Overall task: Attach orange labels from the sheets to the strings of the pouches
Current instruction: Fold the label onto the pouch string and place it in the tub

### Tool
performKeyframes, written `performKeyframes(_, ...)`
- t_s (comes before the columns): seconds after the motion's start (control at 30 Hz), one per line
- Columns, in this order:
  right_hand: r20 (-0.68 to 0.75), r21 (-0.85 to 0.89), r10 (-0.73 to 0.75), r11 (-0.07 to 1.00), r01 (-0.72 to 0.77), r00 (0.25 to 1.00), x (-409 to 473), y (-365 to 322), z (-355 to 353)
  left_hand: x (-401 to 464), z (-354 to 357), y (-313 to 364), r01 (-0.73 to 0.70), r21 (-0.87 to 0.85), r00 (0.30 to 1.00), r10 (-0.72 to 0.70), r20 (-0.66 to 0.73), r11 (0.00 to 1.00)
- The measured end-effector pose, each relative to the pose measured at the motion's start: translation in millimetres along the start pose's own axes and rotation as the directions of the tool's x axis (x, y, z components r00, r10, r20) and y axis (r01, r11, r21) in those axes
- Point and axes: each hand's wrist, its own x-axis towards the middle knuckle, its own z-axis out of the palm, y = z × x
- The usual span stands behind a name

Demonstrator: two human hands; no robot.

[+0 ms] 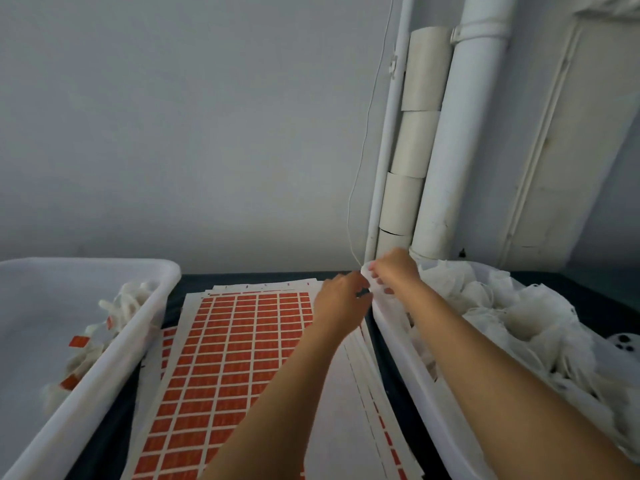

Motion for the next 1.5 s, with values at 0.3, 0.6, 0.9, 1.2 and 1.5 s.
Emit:
performKeyframes(0.3, 0.021, -0.427, 0.097, 0.901, -0.079, 0.995, 10.5, 53.3, -6.7, 20.0, 43.3, 13.4, 0.115, 0.06, 0.969, -0.126, 0.213, 0.992)
performKeyframes(0.6, -0.094, -0.558, -0.095, 0.829, 0.027, 0.991, -3.2, 44.2, -15.9, 21.8, 49.9, 7.0, 0.117, -0.086, 0.982, -0.102, 0.161, 0.989)
performKeyframes(0.9, 0.078, 0.116, -0.543, 0.838, 0.534, 0.836, -56.3, -26.8, -35.1, -3.8, -6.4, -7.7, -0.038, -0.708, 0.995, -0.037, -0.09, 0.706)
performKeyframes(1.2, 0.119, 0.438, -0.263, 0.879, 0.187, 0.957, -96.3, 18.8, 61.6, -66.8, -25.0, -75.1, 0.131, -0.729, 0.966, -0.252, -0.058, 0.672)
performKeyframes(1.5, 0.228, 0.437, -0.331, 0.875, 0.207, 0.916, -112.7, 70.1, 102.2, -89.4, -13.5, -105.5, 0.21, -0.559, 0.972, -0.235, 0.028, 0.802)
